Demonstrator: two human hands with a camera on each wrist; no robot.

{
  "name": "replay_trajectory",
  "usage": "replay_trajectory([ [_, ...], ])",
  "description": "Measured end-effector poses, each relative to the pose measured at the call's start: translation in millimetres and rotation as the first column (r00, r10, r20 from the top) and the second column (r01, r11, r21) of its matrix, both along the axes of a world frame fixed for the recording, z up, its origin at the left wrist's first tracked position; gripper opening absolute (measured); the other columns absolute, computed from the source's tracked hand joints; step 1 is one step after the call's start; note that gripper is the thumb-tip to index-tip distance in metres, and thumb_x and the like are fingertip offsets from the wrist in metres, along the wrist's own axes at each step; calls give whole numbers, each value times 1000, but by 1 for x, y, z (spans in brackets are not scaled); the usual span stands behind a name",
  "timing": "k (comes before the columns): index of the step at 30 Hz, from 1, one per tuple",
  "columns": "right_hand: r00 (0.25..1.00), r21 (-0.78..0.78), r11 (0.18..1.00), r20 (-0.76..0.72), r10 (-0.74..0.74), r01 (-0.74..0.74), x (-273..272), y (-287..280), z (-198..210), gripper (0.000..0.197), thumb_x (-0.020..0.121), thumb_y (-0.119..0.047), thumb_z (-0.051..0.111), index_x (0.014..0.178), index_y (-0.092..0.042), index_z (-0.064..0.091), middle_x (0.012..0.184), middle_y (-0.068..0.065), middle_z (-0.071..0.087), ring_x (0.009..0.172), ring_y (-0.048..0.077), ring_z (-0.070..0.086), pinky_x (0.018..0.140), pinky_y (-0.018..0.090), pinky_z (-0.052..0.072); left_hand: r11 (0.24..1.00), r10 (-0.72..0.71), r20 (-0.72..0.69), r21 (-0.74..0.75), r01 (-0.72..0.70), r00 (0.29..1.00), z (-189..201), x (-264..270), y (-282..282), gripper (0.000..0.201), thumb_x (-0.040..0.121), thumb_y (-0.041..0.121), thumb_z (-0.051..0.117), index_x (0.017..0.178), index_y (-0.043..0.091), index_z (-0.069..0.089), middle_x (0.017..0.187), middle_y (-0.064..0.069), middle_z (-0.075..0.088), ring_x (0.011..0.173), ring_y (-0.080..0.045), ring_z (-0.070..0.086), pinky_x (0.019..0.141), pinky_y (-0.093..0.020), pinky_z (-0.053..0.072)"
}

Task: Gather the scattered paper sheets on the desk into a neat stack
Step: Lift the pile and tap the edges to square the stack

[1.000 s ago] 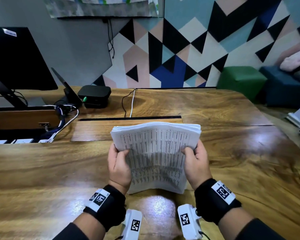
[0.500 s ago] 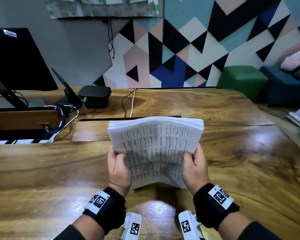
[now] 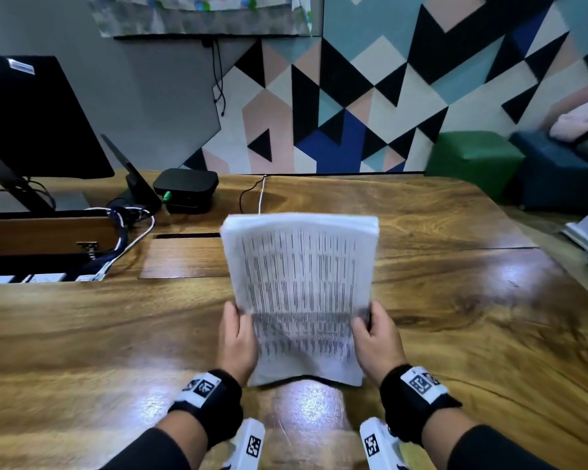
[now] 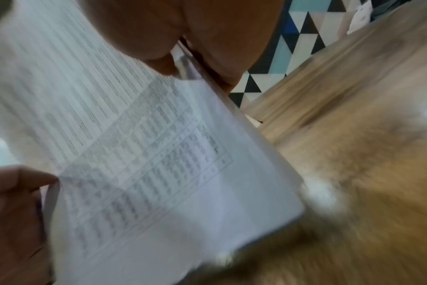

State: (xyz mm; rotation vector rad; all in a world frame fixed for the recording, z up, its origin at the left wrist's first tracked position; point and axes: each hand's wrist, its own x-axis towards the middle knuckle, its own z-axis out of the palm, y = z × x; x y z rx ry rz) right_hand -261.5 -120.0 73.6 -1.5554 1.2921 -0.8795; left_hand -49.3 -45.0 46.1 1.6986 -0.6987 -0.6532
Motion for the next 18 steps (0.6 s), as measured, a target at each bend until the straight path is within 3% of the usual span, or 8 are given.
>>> replay_trajectory([
  [2,998,40,999,-66,1,2,1,-12,2,14,91,-7,50,88,-18,59,83,3,68,67,7,58,57,17,46,996,-59,32,70,57,998,7,8,-8,13,92,21,43,89,10,50,91,-11,61,82,-24,55,78,-43,48],
  [6,966,282,959,-238,98,-28,-3,-24,-34,18,90,-11,48,96,-8,65,97,10,72,80,21,64,63,25,48,934,-130,20,338,115,991,-18,16,-12,10,89,13,49,86,10,58,91,-8,67,83,-24,61,77,-38,51],
  [10,901,430,903,-388,197,-12,-7,-18,-67,17,89,-13,47,93,-12,63,76,0,65,66,18,58,59,22,45,842,-130,-7,528,115,991,-49,4,1,14,86,6,48,79,10,60,80,-3,65,77,-23,60,70,-33,50],
  [12,869,447,894,-447,212,12,-6,-15,-69,13,90,-12,46,92,-15,58,69,-5,57,63,17,55,50,18,38,811,-126,-44,571,128,991,-59,-1,7,16,84,3,46,79,8,61,81,-7,68,75,-24,61,72,-40,56],
  [14,851,455,890,-480,215,32,-5,-15,-70,13,91,-11,45,91,-15,58,68,-7,56,64,18,57,51,19,38,796,-112,-56,593,123,992,-61,-7,12,16,83,5,46,80,7,62,86,-15,72,74,-29,62,71,-39,55],
  [16,834,453,889,-511,207,57,-6,-14,-68,13,91,-11,46,89,-14,59,68,-6,57,66,18,58,54,20,41,771,-148,11,628,108,989,-60,-7,14,14,86,9,49,77,10,60,80,-10,66,73,-26,57,67,-29,46],
  [18,813,439,895,-548,196,79,-8,-12,-66,12,91,-15,49,89,-12,60,73,-3,61,61,13,56,48,19,37,761,-169,60,642,91,984,-57,-2,15,15,86,15,50,79,10,63,82,-7,65,77,-25,58,68,-26,43],
])
